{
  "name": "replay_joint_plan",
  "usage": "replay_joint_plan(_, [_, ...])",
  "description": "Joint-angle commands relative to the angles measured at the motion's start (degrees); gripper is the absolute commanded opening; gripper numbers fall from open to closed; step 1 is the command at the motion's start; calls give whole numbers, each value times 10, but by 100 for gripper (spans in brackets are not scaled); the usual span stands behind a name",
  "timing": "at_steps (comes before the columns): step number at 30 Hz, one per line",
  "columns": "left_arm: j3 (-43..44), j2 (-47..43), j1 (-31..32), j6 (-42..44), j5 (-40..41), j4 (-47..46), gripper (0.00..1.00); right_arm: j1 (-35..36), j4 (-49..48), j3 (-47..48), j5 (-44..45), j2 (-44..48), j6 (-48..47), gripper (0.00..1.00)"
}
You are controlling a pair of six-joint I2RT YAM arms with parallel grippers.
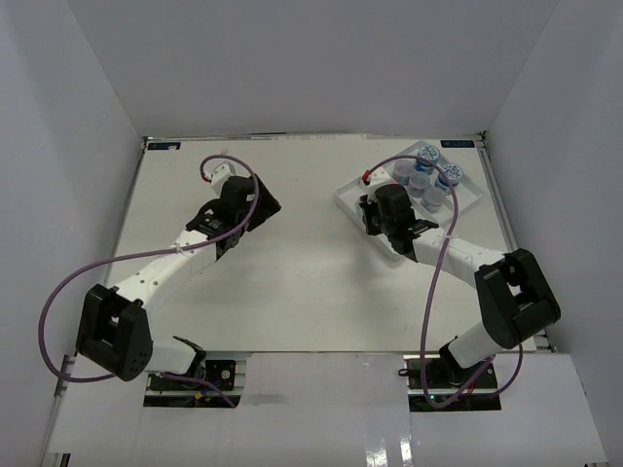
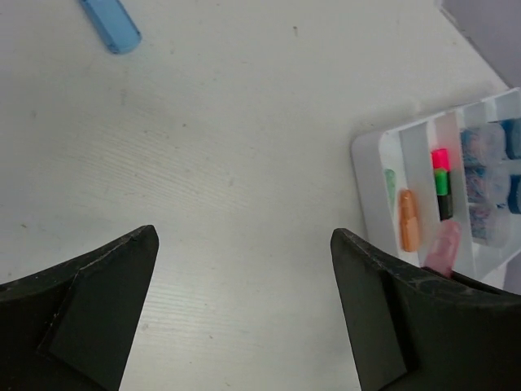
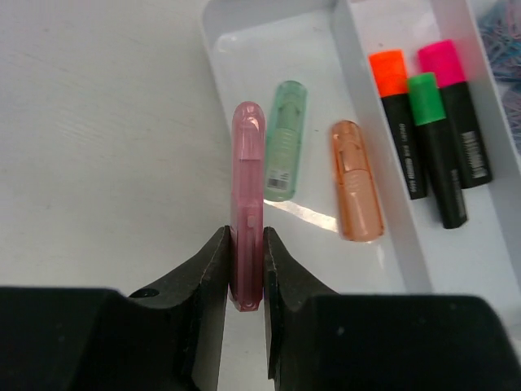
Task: Sort the stationery into containers
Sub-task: Place the stationery in the storage box.
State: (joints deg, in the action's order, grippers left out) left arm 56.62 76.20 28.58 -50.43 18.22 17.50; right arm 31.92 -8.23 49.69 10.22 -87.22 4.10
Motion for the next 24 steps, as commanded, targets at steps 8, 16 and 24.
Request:
replay_joint_plan(8, [50,106,-70,3,-27,94,98,-56,29,22,19,-42,-94,25])
replay_joint_plan(16, [123,198,-114,-12,-42,131,98,-62,43,23,30,-38,-98,62])
replay_joint_plan(24, [240,300,-156,-52,-36,214,98,-62,74,30,4,61,-85,82])
